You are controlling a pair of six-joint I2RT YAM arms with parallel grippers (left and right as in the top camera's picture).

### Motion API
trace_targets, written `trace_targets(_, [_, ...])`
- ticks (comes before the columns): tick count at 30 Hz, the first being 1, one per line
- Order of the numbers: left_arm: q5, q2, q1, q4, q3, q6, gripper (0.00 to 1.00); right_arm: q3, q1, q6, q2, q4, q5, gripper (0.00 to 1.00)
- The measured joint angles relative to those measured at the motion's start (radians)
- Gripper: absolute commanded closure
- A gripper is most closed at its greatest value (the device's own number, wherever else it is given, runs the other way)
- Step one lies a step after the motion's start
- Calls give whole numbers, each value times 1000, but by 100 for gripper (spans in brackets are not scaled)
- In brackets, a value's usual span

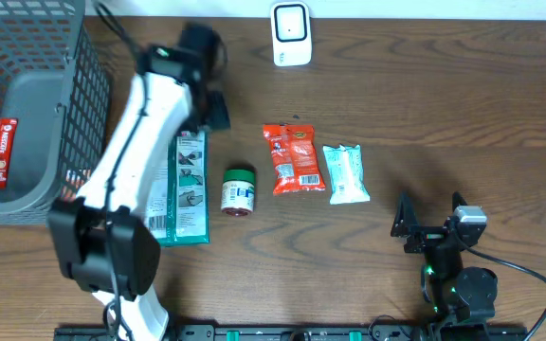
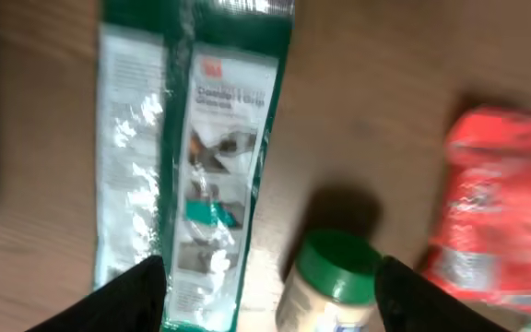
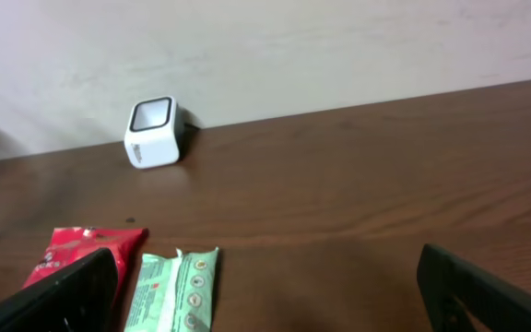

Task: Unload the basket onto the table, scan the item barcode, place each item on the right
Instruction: 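Release the gloves pack and return the left gripper to the basket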

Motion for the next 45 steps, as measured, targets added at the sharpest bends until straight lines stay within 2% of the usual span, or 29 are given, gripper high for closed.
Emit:
trace_targets(4, [-26,-46,90,-96,245,29,28,0,0,0,0,1,0,1])
trace_targets(8, [-64,-140,251,-107,367,33,28,0,0,0,0,1,0,1])
trace_targets(14, [-90,-192,546,-156,381,20,28,0,0,0,0,1,0,1])
trace_targets(20, [-101,-127,736,-157,297,1,27,0,0,0,0,1,0,1])
trace_targets(27, [-101,-23,768,-156,157,37,18,0,0,0,0,1,0,1])
trace_targets(33, [-100,36,745,-138,34,59,16,0,0,0,0,1,0,1])
trace_targets(42, [-102,118,741,3,-134,74,15,0,0,0,0,1,0,1])
trace_targets(45, [-105,140,741,47,-172,74,12,0,0,0,0,1,0,1])
